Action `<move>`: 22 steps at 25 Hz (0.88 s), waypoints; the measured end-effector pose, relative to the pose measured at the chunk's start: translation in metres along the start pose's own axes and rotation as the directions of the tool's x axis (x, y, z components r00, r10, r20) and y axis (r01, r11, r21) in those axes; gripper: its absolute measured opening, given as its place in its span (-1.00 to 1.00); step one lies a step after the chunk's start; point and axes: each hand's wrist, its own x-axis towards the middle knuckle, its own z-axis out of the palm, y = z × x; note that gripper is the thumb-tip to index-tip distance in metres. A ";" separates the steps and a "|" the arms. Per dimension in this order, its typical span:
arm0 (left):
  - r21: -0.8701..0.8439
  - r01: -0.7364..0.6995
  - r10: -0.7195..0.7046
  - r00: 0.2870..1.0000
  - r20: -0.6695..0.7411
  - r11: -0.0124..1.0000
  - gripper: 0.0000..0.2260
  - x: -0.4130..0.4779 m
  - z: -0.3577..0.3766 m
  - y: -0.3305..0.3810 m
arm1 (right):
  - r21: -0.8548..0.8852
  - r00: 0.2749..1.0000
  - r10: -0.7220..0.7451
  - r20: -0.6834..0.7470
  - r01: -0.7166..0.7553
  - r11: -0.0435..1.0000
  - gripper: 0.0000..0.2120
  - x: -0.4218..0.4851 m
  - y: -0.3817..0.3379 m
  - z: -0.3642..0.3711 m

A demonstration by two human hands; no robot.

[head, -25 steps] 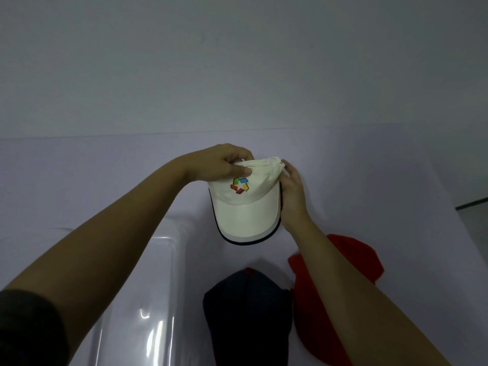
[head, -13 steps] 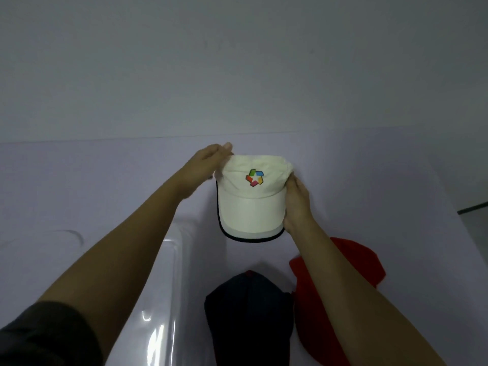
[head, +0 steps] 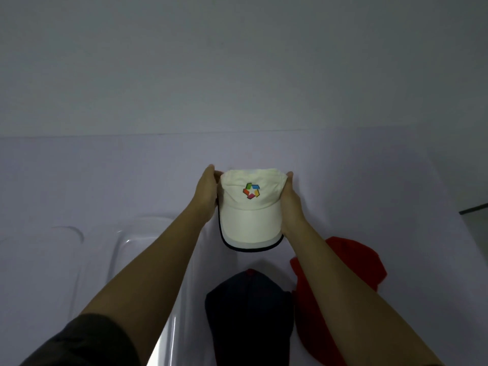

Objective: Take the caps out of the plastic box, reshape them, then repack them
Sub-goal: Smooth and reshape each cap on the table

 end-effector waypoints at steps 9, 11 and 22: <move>0.246 -0.059 0.066 0.998 -0.021 0.967 -0.70 0.018 -0.009 -0.037 | -0.348 0.979 -0.169 -0.116 0.119 0.930 -0.55 0.008 0.024 -0.003; 0.309 -0.094 0.108 0.994 -0.028 0.946 -0.75 0.014 -0.011 -0.037 | -0.578 0.939 -0.303 -0.163 0.158 0.800 -0.62 0.010 0.026 -0.008; 0.709 -0.495 0.246 0.868 0.431 0.503 -0.76 0.023 -0.041 0.000 | -0.644 0.774 -0.417 0.477 0.630 0.433 -0.78 0.021 -0.020 -0.055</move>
